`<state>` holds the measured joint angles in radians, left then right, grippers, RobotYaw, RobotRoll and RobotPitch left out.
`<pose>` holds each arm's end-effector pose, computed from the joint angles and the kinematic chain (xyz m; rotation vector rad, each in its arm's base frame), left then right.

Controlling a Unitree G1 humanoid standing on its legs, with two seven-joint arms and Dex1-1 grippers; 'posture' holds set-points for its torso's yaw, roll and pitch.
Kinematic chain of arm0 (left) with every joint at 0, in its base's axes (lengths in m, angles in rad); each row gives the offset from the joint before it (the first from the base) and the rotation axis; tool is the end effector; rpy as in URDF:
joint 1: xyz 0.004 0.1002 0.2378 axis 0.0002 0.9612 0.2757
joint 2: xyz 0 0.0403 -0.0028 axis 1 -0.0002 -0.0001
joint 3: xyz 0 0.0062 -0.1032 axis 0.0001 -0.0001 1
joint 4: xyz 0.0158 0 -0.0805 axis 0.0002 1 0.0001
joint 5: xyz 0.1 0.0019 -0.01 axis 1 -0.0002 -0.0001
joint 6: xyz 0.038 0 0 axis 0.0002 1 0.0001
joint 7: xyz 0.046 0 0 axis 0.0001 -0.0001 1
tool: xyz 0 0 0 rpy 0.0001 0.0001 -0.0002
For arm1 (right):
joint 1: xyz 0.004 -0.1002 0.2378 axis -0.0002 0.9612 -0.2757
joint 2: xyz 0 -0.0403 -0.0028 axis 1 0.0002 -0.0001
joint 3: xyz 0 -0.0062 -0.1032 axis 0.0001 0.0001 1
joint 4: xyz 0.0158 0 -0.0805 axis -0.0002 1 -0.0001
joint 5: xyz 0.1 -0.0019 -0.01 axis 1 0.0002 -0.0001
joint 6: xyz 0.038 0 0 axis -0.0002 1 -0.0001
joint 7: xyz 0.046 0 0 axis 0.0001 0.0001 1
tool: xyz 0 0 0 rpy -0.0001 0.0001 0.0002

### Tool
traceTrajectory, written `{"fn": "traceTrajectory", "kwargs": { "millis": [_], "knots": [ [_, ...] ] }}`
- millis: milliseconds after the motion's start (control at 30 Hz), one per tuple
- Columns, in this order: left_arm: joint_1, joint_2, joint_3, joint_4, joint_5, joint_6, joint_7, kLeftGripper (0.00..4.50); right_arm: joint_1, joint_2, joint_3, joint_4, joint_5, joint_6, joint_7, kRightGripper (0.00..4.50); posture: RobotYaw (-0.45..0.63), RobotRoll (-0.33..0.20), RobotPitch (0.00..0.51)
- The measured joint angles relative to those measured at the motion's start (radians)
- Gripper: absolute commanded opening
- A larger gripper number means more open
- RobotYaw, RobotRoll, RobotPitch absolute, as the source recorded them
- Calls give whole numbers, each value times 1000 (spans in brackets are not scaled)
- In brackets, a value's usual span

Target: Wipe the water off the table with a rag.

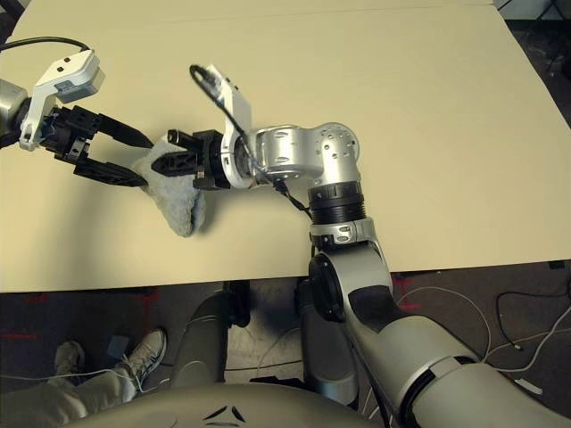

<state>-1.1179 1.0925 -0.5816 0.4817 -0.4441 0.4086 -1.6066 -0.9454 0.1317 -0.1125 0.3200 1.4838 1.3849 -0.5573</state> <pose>0.3121 0.2817 0.2880 0.5651 0.5849 -1.3212 0.2798 -0.0283 0.2081 0.5598 0.8972 1.0172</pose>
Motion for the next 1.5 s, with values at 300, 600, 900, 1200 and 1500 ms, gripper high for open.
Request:
{"fn": "traceTrajectory", "kwargs": {
  "millis": [300,600,900,1200,1500],
  "knots": [
    [9,-38,9,12,15,-10,0,4500,32,-127,43,-56,-283,-88,158,25,-172,0,309],
    [31,-54,24,31,29,-11,0,4500,74,-438,83,-218,-536,-136,398,25,-179,0,311],
    [29,-121,84,115,95,-50,0,4500,174,-738,102,-275,-734,-229,644,25,-197,0,305],
    [24,-169,146,175,150,-78,0,4500,175,-872,71,-56,-937,-408,764,25,-204,0,304],
    [1,-244,252,264,220,-139,23,4500,171,-866,51,-9,-1049,-436,771,880,-189,0,302]
  ]
}}
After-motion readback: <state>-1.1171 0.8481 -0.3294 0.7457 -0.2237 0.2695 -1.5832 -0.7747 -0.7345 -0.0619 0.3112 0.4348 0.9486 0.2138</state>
